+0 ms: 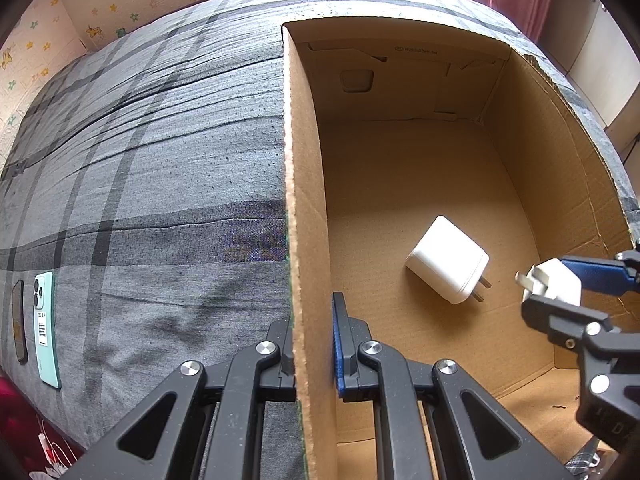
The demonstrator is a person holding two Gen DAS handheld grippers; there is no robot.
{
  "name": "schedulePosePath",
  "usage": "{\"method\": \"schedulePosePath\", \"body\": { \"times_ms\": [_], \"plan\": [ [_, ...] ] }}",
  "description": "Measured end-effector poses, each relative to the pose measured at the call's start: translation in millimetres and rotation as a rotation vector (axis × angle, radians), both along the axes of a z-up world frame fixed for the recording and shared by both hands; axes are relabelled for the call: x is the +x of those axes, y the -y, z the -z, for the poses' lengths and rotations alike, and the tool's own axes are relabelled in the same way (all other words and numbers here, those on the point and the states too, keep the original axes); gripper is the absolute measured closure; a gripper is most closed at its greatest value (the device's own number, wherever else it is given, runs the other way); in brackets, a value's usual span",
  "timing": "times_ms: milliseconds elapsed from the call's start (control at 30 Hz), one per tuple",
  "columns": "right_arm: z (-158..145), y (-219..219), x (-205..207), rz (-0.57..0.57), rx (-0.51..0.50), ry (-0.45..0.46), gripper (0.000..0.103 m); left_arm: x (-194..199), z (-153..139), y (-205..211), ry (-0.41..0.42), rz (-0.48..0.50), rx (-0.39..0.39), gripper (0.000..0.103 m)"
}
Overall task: Organize rigid objects
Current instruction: 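Carry the small charger cube with the right tool into the box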
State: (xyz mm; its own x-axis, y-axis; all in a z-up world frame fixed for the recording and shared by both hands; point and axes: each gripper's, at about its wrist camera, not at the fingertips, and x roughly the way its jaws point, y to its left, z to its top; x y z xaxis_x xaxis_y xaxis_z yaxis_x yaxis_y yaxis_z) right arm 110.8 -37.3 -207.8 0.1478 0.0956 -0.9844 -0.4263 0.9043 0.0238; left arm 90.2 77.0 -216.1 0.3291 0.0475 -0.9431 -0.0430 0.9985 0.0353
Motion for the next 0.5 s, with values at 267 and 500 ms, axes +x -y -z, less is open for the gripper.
{"method": "schedulePosePath", "body": {
  "times_ms": [267,500],
  "plan": [
    [34,-7,0,-0.002,-0.044,-0.084,0.063,0,0,0,0.0,0.0,0.0,0.091],
    [45,-8,0,0.001,-0.051,-0.116,0.063,0,0,1,0.0,0.001,0.006,0.091]
  ]
}}
